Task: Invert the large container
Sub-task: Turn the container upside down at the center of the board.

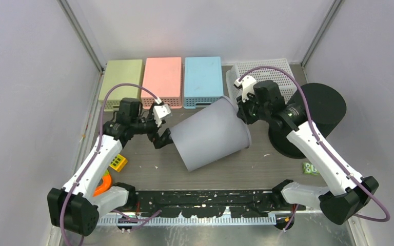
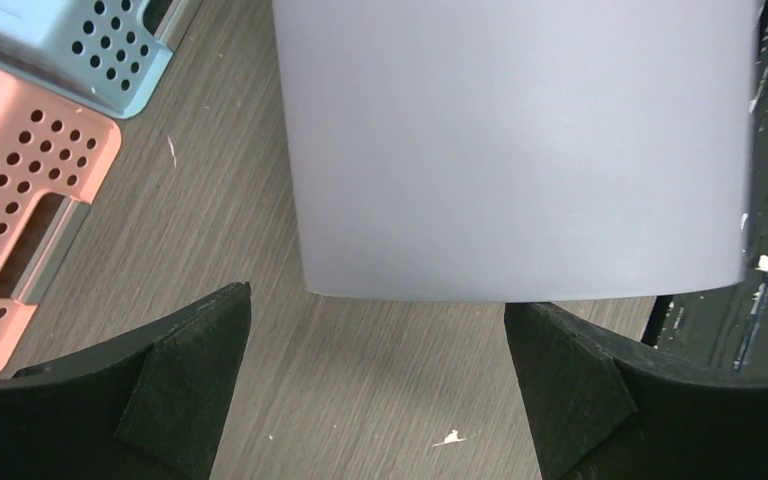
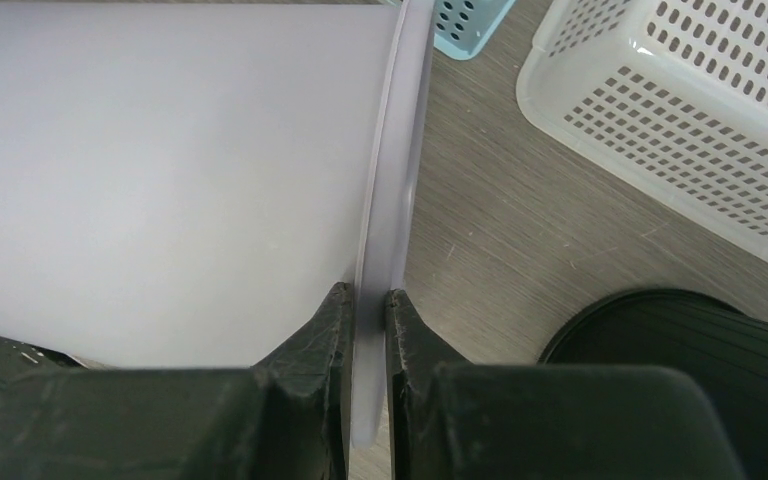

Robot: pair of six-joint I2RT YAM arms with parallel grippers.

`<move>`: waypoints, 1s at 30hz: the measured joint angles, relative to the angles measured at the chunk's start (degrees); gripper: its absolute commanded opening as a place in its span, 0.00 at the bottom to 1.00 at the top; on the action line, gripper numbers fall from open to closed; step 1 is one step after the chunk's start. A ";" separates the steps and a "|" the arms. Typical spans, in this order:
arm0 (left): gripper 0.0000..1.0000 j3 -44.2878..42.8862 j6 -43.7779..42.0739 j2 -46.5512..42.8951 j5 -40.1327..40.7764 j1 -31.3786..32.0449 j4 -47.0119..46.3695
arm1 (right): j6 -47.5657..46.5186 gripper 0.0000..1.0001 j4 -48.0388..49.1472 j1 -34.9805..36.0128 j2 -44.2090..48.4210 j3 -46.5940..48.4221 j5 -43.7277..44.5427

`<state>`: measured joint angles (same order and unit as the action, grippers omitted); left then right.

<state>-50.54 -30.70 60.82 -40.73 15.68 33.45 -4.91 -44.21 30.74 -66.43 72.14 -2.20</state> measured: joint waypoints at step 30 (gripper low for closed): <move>1.00 -16.98 -21.81 -0.37 -3.21 7.63 25.68 | 7.63 0.01 -5.11 -8.00 -10.84 9.31 -23.28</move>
<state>-67.53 -52.51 60.45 -43.94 23.31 59.13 2.72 -49.32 22.74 -77.28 81.45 -25.47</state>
